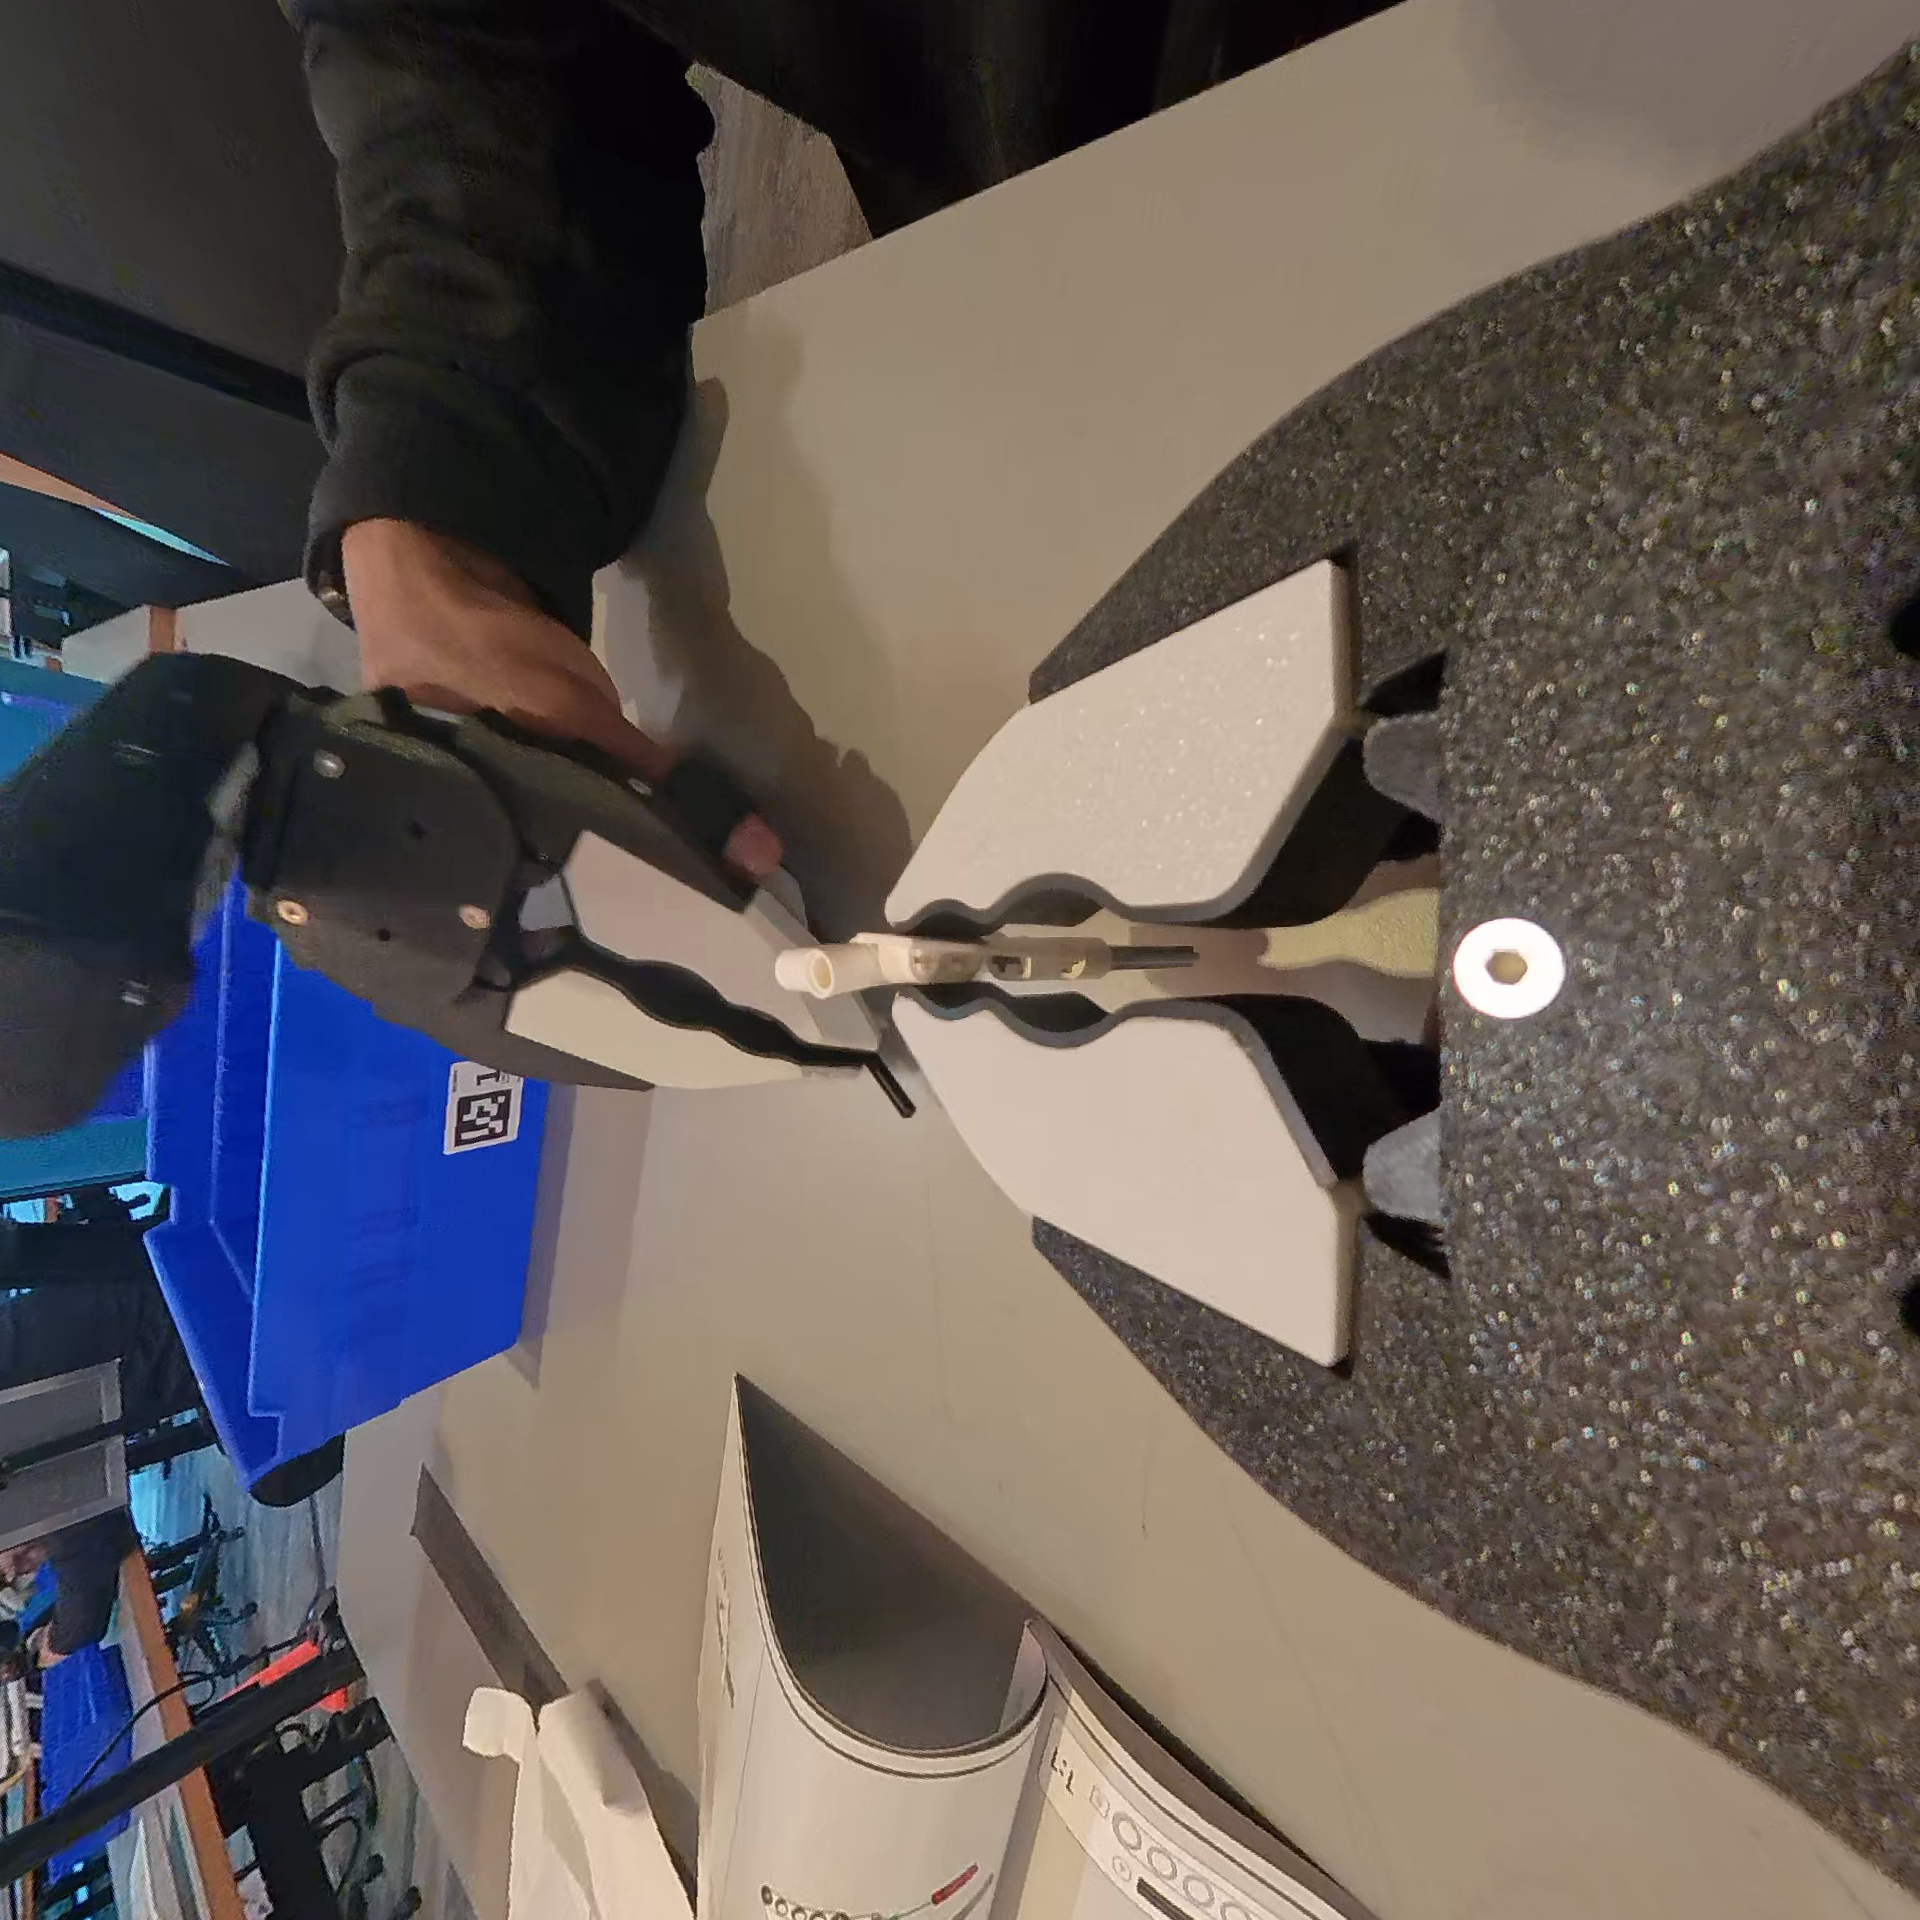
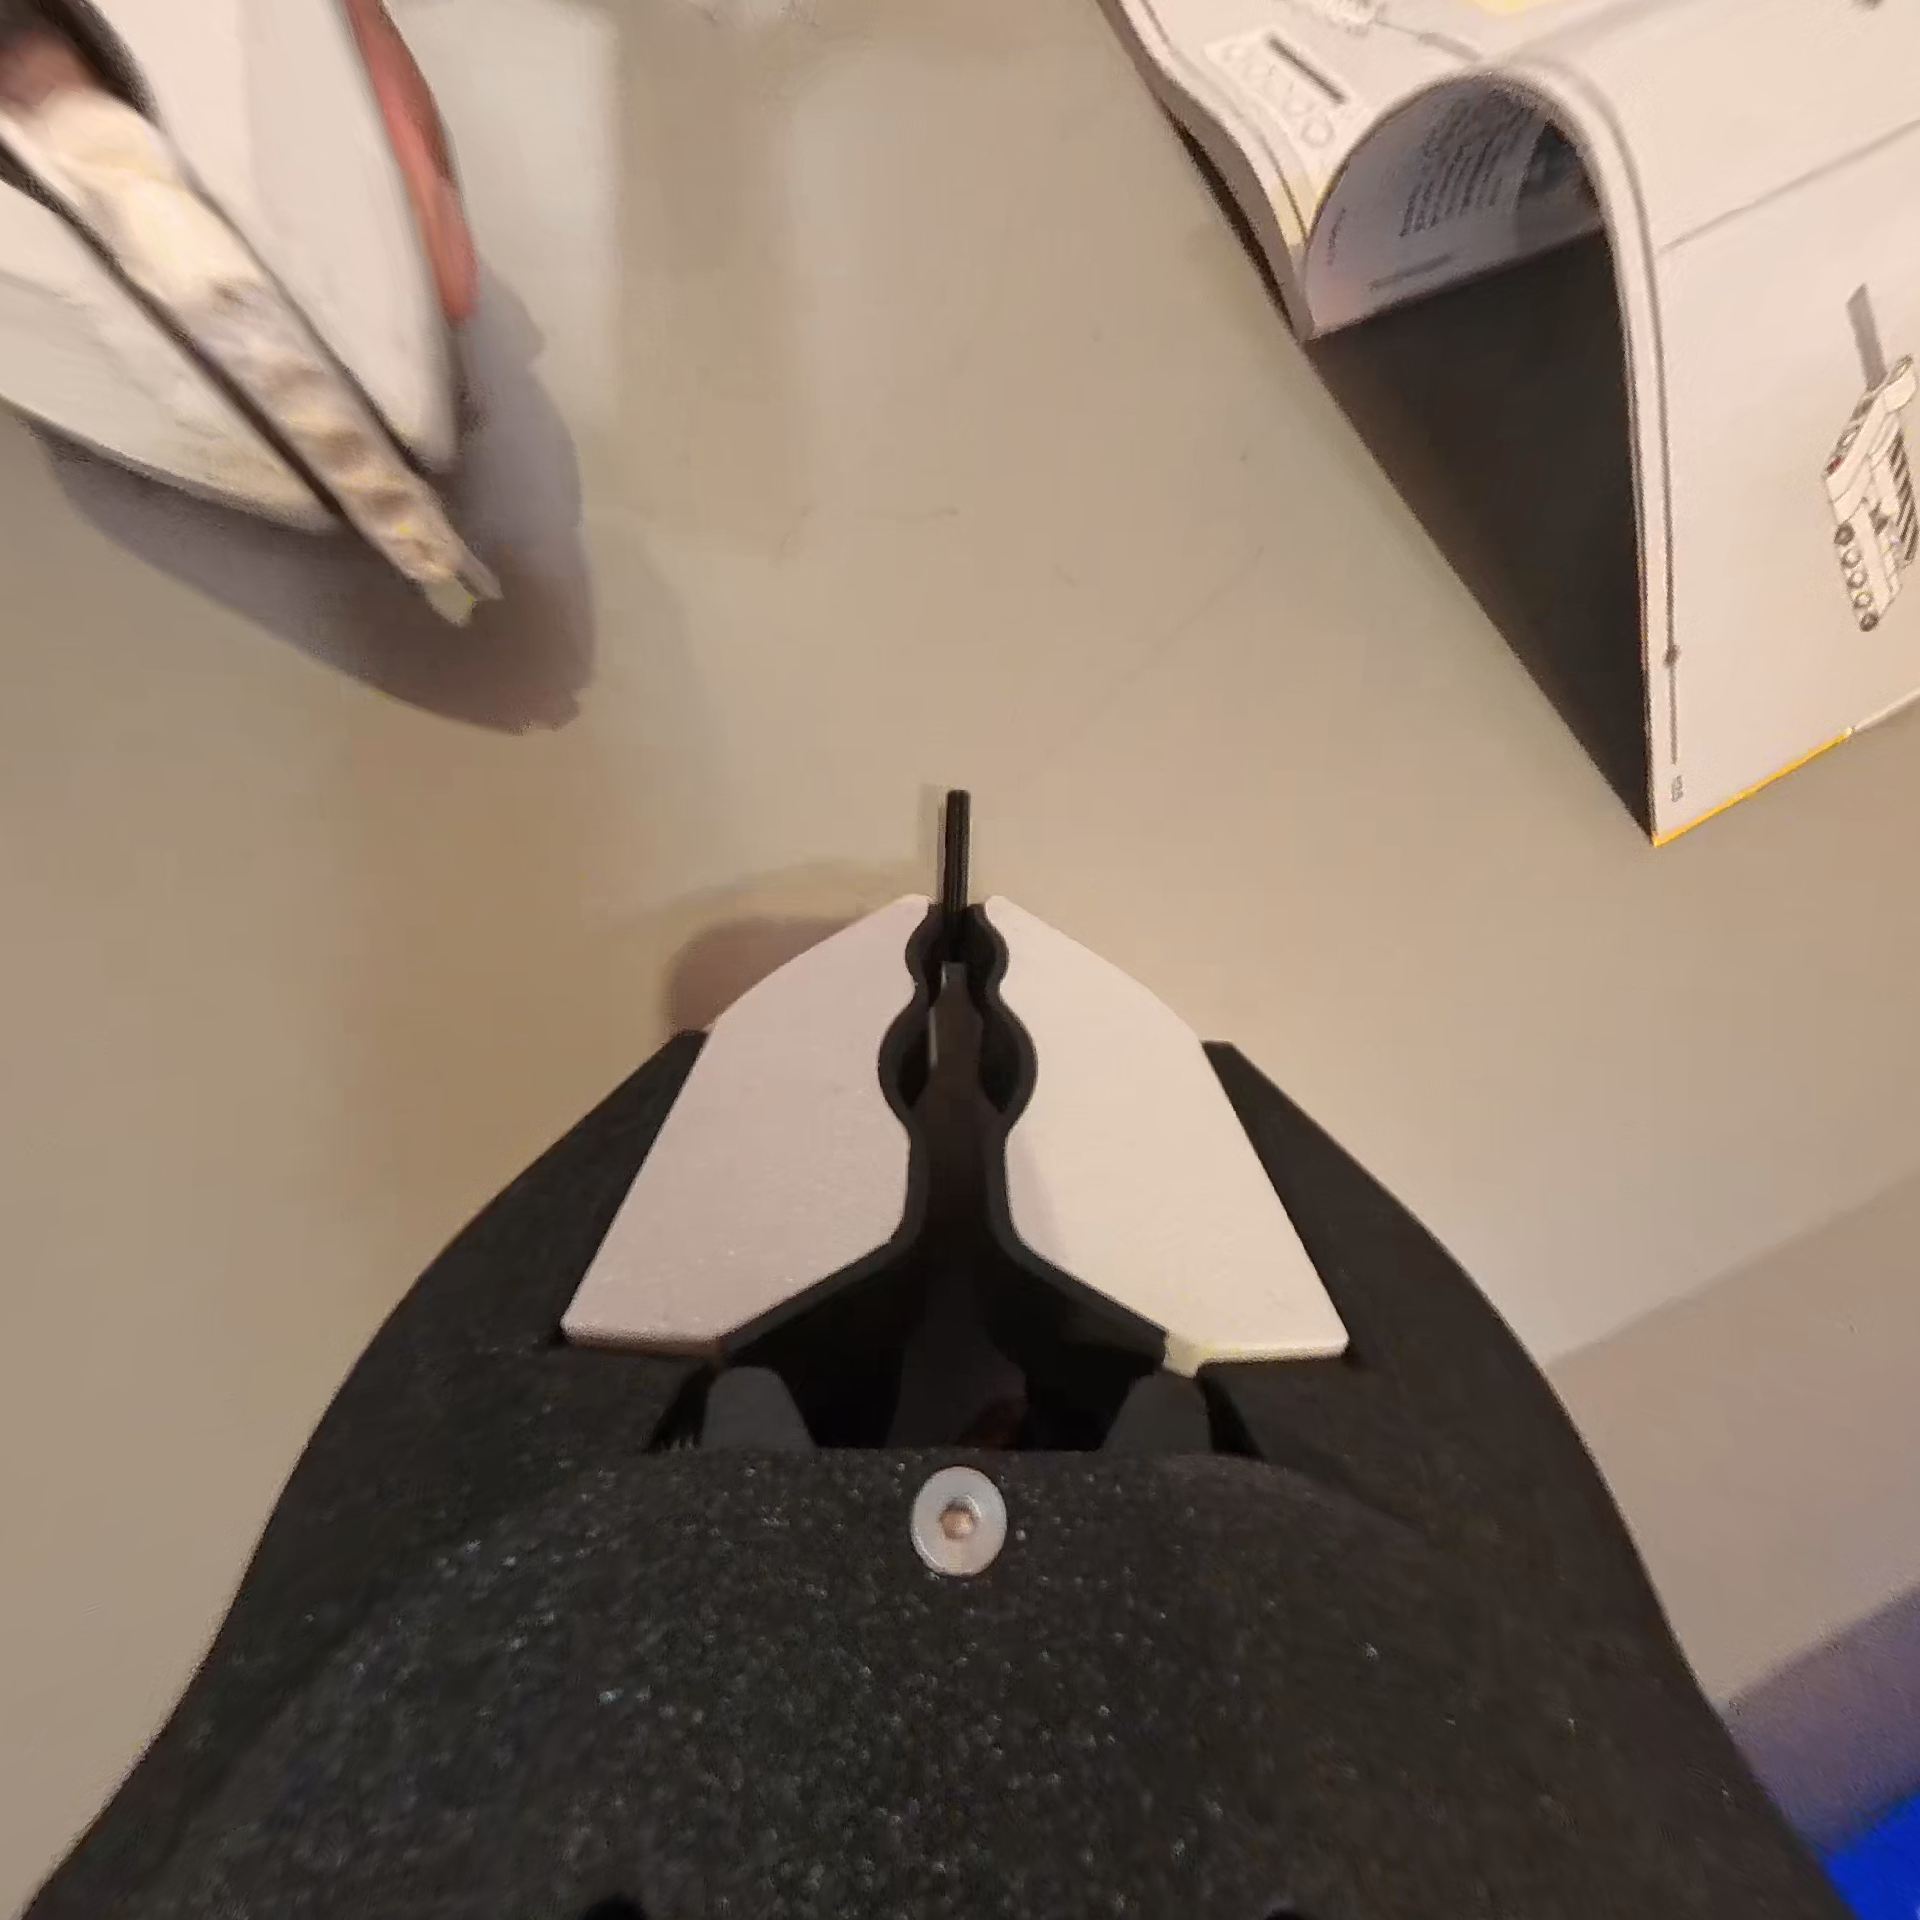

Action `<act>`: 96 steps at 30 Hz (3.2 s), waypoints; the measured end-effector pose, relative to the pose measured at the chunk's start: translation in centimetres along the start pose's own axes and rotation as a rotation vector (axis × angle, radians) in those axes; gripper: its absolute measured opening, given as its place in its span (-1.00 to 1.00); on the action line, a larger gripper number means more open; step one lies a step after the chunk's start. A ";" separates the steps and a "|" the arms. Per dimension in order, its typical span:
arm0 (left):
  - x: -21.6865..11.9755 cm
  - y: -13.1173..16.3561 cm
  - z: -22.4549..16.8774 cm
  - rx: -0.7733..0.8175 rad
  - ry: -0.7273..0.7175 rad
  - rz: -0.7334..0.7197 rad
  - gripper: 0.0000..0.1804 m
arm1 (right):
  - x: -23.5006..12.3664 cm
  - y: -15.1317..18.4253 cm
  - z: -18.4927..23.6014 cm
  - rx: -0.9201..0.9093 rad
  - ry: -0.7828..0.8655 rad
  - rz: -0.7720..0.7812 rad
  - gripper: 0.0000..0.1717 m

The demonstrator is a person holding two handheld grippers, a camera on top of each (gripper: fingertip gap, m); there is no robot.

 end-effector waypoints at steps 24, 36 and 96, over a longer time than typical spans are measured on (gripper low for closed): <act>0.4 2.1 -0.1 0.034 -0.057 0.254 -0.91 | -5.5 -6.4 4.0 -0.646 -0.262 0.328 -0.96; 0.4 2.2 -0.9 -0.016 0.008 0.266 -0.91 | -5.3 -6.8 4.9 -0.781 -0.334 0.518 -0.96; -1.5 -0.2 0.3 -0.163 0.021 0.053 -0.92 | -5.2 -10.2 3.4 -0.566 -0.130 -0.247 -0.47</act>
Point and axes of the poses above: each gripper's, where its closed fingertips meet, x out along the fingers, y out of its underside, z = x × y across the jaws, the point moved 1 cm from there along -x, back along the fingers, and after that the axes turned 10 degrees about y, right-handed, at the moved point
